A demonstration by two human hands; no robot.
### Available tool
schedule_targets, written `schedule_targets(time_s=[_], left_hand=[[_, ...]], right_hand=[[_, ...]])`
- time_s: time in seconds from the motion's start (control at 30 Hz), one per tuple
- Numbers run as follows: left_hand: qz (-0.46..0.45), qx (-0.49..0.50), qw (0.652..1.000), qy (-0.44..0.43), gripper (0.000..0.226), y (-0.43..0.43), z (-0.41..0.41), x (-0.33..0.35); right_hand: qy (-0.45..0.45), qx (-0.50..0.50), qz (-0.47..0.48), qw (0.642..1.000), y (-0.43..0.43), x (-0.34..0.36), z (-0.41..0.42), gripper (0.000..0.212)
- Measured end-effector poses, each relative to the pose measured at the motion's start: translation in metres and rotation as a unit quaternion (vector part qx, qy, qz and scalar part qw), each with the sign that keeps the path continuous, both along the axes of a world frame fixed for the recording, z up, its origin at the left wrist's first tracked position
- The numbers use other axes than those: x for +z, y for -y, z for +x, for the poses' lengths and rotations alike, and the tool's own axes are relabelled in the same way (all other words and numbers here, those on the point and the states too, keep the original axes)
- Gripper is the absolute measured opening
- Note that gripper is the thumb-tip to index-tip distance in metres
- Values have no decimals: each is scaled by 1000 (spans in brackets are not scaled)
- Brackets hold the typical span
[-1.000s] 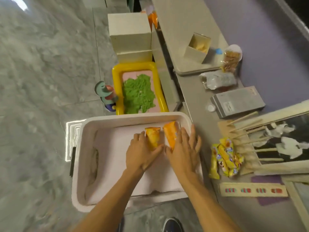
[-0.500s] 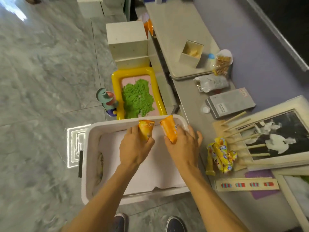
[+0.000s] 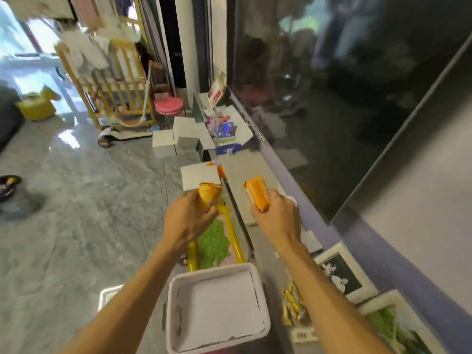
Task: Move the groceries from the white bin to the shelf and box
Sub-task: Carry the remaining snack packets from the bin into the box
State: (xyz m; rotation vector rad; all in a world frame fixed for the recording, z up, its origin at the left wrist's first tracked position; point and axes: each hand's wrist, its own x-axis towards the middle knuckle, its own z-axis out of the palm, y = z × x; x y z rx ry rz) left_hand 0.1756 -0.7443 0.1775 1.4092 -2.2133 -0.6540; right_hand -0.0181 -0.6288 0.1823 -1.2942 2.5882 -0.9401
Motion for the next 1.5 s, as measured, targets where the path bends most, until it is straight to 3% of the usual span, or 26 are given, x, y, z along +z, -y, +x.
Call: schedule_targets(time_s=[0.13, 0.3, 0.5, 0.67, 0.83, 1.0, 1.13, 1.33, 1.5], left_hand=[[-22, -10, 1000, -15, 35, -13, 6, 111], [-59, -15, 998, -35, 25, -35, 6, 184], [-81, -31, 995, -49, 29, -71, -17, 213], [-93, -85, 990, -60, 28, -115, -57, 216], [-98, -188, 974, -83, 42, -173, -97, 210], [-103, -293, 947, -78, 51, -253, -123, 205], [-55, -410, 907, -79, 32, -334, -126, 200], [-44, -540, 835, -90, 30, -475, -111, 196], [-19, -598, 798, -71, 33, -582, -97, 168]], right_hand=[[-6, 11, -15, 1000, -17, 112, 4, 32], [-16, 23, -44, 999, -35, 183, 5, 29], [-30, 20, -54, 998, -70, 211, -7, 32], [-52, -49, -51, 996, -131, 213, -29, 29], [-45, -143, -42, 988, -227, 205, -48, 32], [-66, -287, -34, 955, -340, 196, -31, 35], [-63, -389, -24, 919, -438, 185, 9, 35], [-67, -502, -2, 862, -586, 172, 82, 32], [-79, -571, 30, 817, -690, 156, 129, 32]])
